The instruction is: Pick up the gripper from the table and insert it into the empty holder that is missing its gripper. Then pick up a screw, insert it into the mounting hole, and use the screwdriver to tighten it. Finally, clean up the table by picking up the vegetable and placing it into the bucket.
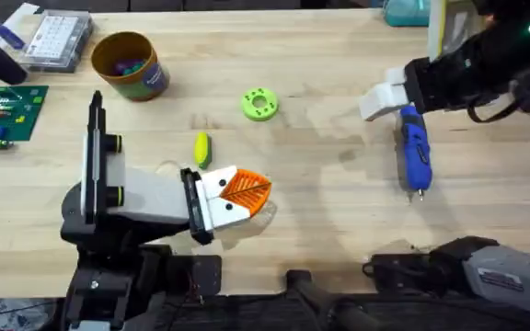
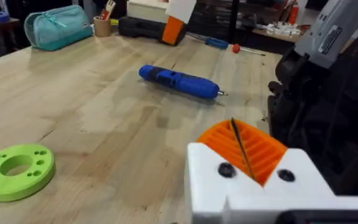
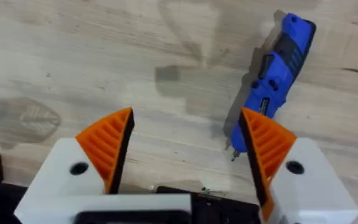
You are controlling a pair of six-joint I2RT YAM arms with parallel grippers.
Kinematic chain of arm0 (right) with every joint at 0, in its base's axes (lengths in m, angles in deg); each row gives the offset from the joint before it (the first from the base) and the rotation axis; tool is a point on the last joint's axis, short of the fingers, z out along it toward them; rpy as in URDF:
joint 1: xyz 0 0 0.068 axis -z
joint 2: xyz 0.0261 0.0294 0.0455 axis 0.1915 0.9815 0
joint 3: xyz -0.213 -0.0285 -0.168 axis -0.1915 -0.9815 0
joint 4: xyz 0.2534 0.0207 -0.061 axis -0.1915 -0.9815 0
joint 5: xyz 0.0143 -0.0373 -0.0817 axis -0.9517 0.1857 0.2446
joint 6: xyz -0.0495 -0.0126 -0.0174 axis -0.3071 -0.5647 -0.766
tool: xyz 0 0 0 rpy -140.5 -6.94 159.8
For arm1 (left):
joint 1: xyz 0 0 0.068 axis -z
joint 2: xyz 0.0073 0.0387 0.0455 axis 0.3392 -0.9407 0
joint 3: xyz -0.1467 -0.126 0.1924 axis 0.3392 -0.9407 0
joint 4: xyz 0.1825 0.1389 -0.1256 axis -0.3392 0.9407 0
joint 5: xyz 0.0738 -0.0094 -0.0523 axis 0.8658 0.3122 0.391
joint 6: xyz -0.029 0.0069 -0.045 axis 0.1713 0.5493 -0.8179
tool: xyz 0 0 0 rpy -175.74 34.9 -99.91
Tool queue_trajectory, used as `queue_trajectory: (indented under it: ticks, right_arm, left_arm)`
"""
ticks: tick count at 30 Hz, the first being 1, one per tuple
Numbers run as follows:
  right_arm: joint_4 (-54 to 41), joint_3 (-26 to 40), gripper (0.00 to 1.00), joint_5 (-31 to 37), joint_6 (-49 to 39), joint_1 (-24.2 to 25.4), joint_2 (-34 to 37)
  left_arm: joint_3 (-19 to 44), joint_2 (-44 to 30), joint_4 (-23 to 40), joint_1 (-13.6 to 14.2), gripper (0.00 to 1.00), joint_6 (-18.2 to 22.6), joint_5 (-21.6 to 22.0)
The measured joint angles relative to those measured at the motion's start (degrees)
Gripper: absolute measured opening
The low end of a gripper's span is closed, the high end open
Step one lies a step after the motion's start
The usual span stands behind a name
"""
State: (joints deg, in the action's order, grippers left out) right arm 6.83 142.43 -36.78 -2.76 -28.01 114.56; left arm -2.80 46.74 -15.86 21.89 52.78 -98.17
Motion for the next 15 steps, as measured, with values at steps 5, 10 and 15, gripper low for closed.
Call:
queue_trajectory:
  ticks: [5, 10, 15]
  right_arm:
    - [0.0, 0.0, 0.986, 0.02, -0.01, 0.0, 0.01]
    - [0.06, -0.03, 0.986, 1.29, -0.16, 0.5, 0.01]
    - [0.83, -2.38, 0.986, 2.58, -0.23, 6.44, 0.0]
  left_arm:
    - [0.0, 0.0, 0.01, 0.0, 0.005, 0.01, 0.0]
    - [0.0, 0.0, 0.01, 0.0, 0.005, 0.01, 0.0]
    - [0.0, 0.0, 0.16, 0.0, 0.005, -0.01, -0.03]
